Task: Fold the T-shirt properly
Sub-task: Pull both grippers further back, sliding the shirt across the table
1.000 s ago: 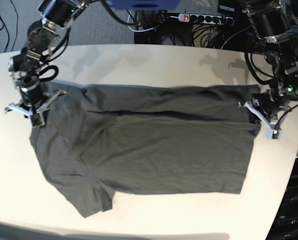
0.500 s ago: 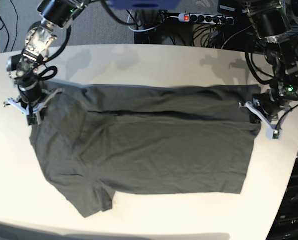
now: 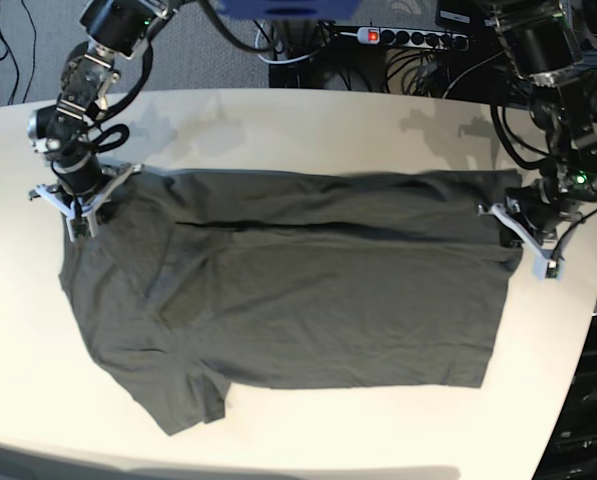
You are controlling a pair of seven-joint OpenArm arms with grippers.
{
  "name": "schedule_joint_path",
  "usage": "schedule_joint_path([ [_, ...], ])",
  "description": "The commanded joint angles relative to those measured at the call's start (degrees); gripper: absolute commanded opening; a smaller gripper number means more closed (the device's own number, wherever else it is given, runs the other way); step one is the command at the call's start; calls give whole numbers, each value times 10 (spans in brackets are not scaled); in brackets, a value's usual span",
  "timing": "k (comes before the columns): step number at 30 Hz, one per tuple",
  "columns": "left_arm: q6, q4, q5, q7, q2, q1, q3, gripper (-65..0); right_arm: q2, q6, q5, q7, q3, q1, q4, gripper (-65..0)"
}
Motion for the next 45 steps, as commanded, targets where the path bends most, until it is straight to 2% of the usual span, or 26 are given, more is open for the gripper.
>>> schedule_joint_path([
  [1, -1, 7, -5, -9, -7, -8, 3, -624, 4, -3, 6, 9, 0, 4, 8, -643],
  [6, 0, -25, -3, -9, -10, -7, 42, -624, 4, -3, 6, 8, 0, 1, 5, -643],
  [16, -1, -42, -2, -9, -19, 12, 41, -624, 4, -3, 5, 11, 44, 0, -28, -643],
  [37, -4, -42, -3, -9, -55, 62, 37, -624, 1, -3, 5, 12, 46, -62, -22, -643],
  [43, -4, -38, -3, -9, -55, 78, 37, -624, 0, -3, 6, 56, 46, -84, -22, -643],
  [45, -4, -38, -3, -9, -55, 80, 37, -624, -10, -3, 6, 76, 60, -92, -22, -643],
])
